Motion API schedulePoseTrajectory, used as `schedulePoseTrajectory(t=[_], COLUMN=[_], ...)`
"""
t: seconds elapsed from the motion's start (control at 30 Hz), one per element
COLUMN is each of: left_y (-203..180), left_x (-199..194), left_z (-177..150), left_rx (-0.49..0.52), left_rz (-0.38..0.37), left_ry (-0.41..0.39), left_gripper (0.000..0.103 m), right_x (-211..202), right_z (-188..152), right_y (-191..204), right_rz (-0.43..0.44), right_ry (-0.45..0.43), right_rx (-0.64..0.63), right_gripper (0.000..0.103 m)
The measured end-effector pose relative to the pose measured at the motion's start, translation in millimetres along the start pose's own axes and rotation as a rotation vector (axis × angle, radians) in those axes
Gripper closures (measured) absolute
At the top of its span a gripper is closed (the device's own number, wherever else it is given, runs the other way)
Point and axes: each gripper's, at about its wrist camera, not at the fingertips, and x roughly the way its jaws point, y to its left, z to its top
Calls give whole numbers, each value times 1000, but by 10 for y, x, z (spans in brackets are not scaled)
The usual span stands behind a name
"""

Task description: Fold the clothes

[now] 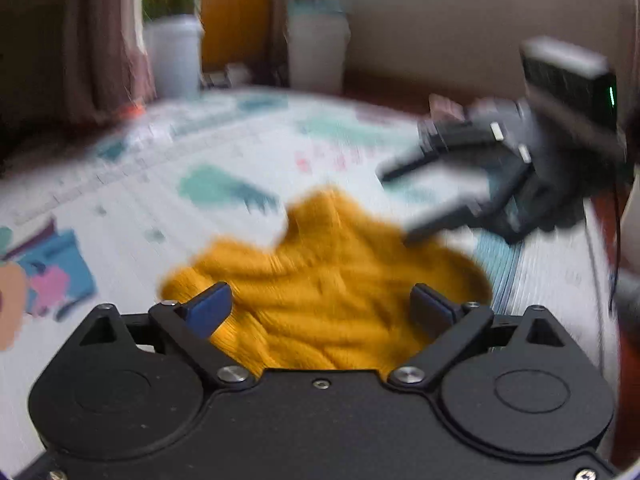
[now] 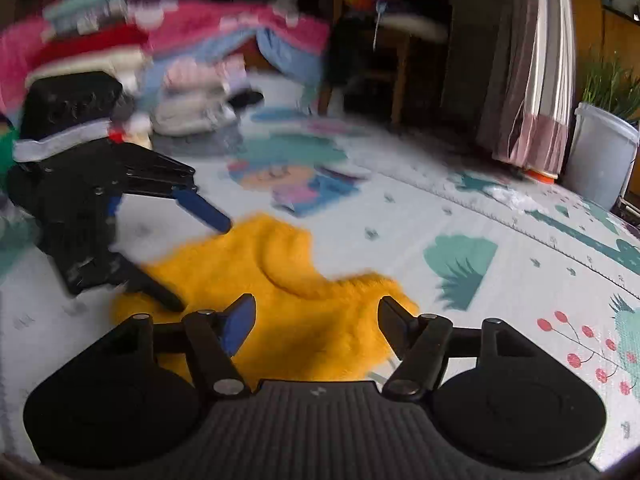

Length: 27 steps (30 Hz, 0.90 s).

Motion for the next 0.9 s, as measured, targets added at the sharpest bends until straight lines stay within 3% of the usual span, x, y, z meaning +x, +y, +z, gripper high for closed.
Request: schedulePoseTrajectory(t=[0.03,0.07,0.13,0.23,0.43,0.57,0.73,0.8,0.83,0.9], left_y=[-16,-58,-142,-204,-230,-200,-194,-162,-125,4], left_x=[-37,-32,14,87,158,-80,-17,-66,-102,-181], left_z=[-18,-59,-143,-224,-189,-147,-340,-249,-205,-169], left_rx=[-5,9,48,38,77,37,20,-28,-70,-192], left_rz=[-4,-16,-37,-32,-23,2,3,-4,-5,2], left_ry=[-2,17,61,92,118,79,122,124,117,77], left_gripper=[18,38,53,52,48,48,47,45,38,29], right_x=[-65,-60,-18,19,54,-192,-27,-64,-112,-206], right_z=[-17,-67,-219,-290,-283,-168,-349,-310,-271,-230], right_y=[59,121,217,166,200,302,310,265,255,174], right_rz=[10,26,62,82,83,13,53,63,56,14], right_ry=[-9,9,55,86,118,24,122,119,108,70], right_rx=[-5,-21,-17,57,21,14,31,50,53,153], right_gripper=[34,35,45,44,45,49,52,52,52,44])
